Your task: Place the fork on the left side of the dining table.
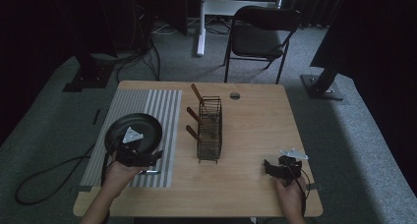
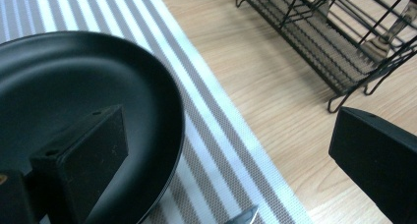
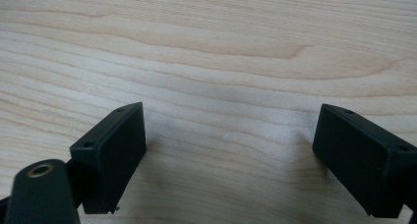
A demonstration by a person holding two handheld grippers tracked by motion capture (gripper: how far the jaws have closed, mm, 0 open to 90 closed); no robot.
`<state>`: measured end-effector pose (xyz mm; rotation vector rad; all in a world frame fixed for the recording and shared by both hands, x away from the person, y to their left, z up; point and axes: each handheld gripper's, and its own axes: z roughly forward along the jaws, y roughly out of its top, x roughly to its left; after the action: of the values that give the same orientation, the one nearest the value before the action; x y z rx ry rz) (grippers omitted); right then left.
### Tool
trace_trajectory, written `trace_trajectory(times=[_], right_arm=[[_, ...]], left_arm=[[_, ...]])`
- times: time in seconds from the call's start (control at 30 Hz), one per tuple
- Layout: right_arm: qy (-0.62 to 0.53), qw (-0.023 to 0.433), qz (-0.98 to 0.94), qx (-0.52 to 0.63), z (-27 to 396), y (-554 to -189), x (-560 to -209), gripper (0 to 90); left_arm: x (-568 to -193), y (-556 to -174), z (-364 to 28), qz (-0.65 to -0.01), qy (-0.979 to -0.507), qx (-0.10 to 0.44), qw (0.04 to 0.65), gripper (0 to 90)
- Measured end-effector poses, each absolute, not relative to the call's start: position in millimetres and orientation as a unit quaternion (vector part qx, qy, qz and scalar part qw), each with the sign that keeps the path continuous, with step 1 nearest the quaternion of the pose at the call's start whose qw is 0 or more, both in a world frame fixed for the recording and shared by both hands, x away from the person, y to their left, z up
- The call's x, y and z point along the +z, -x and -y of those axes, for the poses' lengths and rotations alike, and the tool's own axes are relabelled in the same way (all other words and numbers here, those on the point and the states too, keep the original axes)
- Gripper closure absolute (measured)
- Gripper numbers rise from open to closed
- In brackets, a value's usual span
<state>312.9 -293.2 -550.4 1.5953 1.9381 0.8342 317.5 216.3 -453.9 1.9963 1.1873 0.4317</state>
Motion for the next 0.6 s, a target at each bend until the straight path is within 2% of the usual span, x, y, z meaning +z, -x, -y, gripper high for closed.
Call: trace_trajectory(times=[0.6], right_arm=[[-0.585,0.245,-0.71,0.306,293.1,-312.9,-550.4,12.4]], left_arm=[[-433.2,-349.7,-187.4,-0.446,-0.779,0.181,0.402,1.4]])
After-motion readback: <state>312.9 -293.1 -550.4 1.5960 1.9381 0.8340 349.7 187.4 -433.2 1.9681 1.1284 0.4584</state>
